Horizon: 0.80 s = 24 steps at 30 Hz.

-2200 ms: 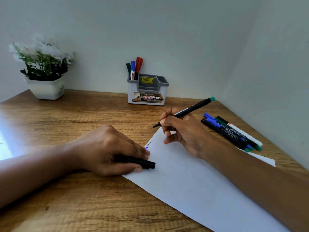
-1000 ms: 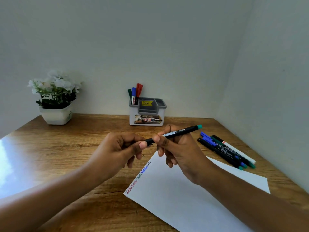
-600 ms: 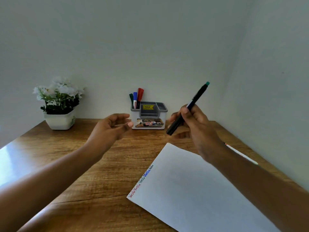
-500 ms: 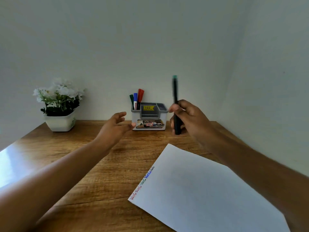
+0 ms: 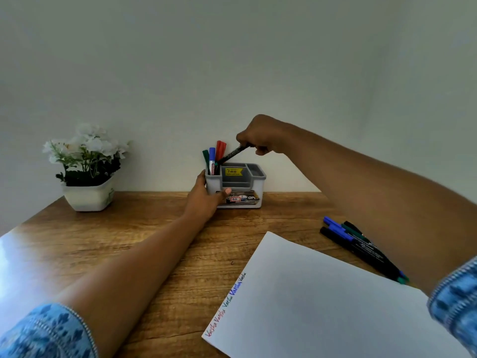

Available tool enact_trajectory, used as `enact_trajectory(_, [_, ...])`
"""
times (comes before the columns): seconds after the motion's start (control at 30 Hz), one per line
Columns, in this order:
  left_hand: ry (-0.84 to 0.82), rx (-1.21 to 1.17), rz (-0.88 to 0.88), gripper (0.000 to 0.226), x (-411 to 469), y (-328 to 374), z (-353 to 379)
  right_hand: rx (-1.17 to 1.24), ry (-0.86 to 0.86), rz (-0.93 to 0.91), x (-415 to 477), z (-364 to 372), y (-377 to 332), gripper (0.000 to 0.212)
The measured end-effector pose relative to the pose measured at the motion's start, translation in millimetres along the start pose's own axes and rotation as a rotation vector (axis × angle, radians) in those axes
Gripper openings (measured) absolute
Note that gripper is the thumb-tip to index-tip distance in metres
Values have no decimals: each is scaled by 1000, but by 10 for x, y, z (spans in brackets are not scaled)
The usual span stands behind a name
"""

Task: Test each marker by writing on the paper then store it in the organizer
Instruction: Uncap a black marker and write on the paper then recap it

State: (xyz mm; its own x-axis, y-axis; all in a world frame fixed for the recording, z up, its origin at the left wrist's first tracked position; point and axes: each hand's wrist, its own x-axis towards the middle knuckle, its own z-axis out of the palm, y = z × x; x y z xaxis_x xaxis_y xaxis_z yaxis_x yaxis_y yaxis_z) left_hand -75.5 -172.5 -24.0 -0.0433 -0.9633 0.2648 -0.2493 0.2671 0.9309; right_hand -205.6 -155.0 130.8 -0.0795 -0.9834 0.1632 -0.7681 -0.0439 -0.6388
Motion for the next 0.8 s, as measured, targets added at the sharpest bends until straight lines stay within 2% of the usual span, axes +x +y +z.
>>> enact_trajectory(0.13, [12, 12, 10, 72, 23, -28, 6, 111, 3, -14, 144, 63, -12, 7])
enact_trajectory(0.27, [25, 32, 22, 72, 32, -40, 17, 203, 137, -87, 245, 216, 54, 24])
enact_trajectory(0.37, [31, 39, 30, 71, 35, -42, 21, 200, 212, -109, 339, 332, 141, 24])
enact_trajectory(0.53, [40, 55, 38, 74, 46, -61, 22, -86, 96, -131, 437, 656, 226, 36])
enact_trajectory(0.67, [32, 42, 54, 77, 52, -88, 12, -256, 75, -160, 494, 902, 197, 21])
enact_trajectory(0.8, [31, 46, 62, 78, 51, -89, 6, -317, 57, -85, 467, 808, 126, 38])
